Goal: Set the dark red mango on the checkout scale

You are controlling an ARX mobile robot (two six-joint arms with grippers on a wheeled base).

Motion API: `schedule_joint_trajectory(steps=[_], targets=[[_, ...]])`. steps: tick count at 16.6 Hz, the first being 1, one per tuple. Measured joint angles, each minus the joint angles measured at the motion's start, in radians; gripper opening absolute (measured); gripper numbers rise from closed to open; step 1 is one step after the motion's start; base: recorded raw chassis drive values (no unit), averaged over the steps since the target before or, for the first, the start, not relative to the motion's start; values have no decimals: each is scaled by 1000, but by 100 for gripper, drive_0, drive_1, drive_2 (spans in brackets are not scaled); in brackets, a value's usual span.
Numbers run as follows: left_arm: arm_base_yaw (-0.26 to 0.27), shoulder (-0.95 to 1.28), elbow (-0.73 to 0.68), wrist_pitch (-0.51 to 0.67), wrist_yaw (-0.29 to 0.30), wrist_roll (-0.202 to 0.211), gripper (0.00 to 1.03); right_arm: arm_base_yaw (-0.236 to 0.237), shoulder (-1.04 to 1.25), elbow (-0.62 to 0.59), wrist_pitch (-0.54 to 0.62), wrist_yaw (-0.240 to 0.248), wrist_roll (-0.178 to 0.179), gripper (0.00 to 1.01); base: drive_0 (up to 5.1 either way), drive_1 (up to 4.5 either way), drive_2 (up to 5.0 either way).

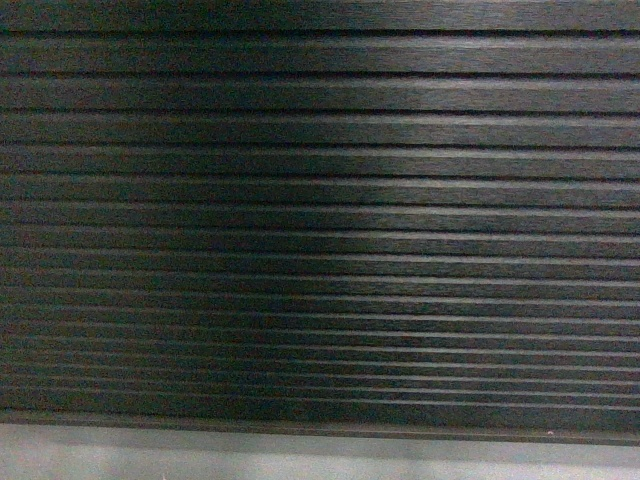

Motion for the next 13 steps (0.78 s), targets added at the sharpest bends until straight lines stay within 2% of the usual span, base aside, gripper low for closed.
schedule_joint_trajectory(steps=[13], targets=[[0,0,0,0,0,0,98,0,0,0,0,0,0,98,0,0,0]])
